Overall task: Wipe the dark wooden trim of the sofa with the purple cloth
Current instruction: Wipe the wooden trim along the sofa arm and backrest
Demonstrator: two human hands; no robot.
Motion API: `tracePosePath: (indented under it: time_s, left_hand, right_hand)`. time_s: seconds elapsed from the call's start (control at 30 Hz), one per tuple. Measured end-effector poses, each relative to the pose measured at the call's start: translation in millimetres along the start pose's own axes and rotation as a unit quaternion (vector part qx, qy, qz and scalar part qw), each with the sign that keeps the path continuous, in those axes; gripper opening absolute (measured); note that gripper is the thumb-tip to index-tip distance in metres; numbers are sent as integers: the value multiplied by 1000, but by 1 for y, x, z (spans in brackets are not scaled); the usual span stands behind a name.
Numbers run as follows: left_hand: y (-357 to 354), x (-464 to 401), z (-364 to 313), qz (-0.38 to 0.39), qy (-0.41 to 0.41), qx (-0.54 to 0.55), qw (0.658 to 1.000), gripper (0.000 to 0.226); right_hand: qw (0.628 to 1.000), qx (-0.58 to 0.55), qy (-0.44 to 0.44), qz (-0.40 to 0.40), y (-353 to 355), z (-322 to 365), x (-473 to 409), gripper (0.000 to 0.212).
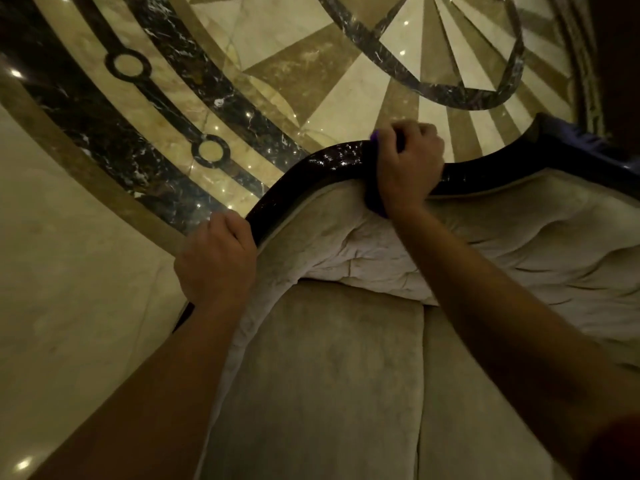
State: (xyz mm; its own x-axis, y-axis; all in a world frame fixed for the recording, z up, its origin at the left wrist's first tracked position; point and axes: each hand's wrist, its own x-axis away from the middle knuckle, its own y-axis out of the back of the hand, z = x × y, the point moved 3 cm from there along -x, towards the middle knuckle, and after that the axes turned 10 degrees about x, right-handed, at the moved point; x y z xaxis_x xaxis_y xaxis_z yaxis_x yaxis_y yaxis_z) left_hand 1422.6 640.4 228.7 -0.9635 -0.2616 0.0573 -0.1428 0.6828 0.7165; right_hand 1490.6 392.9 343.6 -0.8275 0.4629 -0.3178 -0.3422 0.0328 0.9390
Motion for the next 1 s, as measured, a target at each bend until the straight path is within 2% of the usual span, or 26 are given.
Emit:
tracePosePath:
  time_s: [0.07, 0.2, 0.23, 0.3, 0.37, 0.47, 0.5, 0.57, 0.63, 0.67, 0.73, 0.77, 0.8, 0.83, 0.9, 0.93, 0.97, 1.0]
  left_hand:
    - [-2, 0, -1, 4, 0, 5, 1000, 37]
    - [0, 1, 4, 4, -6, -6, 1000, 38]
    - [1, 1, 1, 3, -6, 0, 1000, 39]
    - [0, 0, 1, 4, -1, 8, 1000, 41]
    - [0, 1, 2, 14, 2, 17, 1000, 47]
    - [1, 1, 2, 28, -4, 32, 999, 58]
    - [1, -1, 4, 32, -9, 31, 999, 62]
    - [5, 2, 3, 37, -15, 53, 998, 66]
    - [5, 3, 5, 37, -23, 58, 997, 66]
    - [6, 2, 5, 35, -18, 66, 997, 65]
    - [4, 0, 5, 35, -20, 66, 997, 63]
    - [5, 1, 3, 34, -24, 64, 997, 62]
    - [6, 5, 0, 35, -24, 62, 997, 61]
    - [5, 2, 2, 32, -17, 55, 998, 59]
    - [4, 4, -1, 25, -15, 47, 998, 53]
    - [3, 2, 0, 24, -8, 41, 999, 50]
    - [2, -1, 2, 17, -12, 34, 999, 48]
    - [1, 1, -4, 12, -15, 36, 999, 48]
  right_hand:
    - [997, -57, 40, -31, -11, 35, 8, 27]
    - [970, -22, 240, -18, -18, 53, 16, 35]
    - [967, -16, 254, -6, -16, 41, 13, 37]
    - [975, 27, 222, 13, -13, 5, -1, 41]
    - [962, 179, 203, 43, 3, -43, -16, 48]
    - [869, 395, 288, 76, 30, -71, -34, 50]
    - [825, 457, 321, 86, 32, -75, -40, 49]
    - [711, 594, 359, 114, 58, -67, -50, 46]
    - [636, 668, 366, 127, 75, -61, -62, 45]
    - [614, 687, 369, 123, 84, -56, -69, 45]
    - [606, 695, 370, 114, 90, -45, -75, 42]
    - [611, 693, 364, 115, 88, -48, -75, 41]
    - [637, 679, 346, 114, 88, -55, -71, 42]
    - [679, 644, 328, 126, 78, -56, -66, 44]
    - [810, 495, 279, 143, 56, -58, -47, 43]
    - [876, 395, 221, 166, 37, -47, -39, 41]
    - [928, 293, 139, 185, 19, -36, -39, 41]
    - [958, 197, 58, 202, 13, -27, -44, 42]
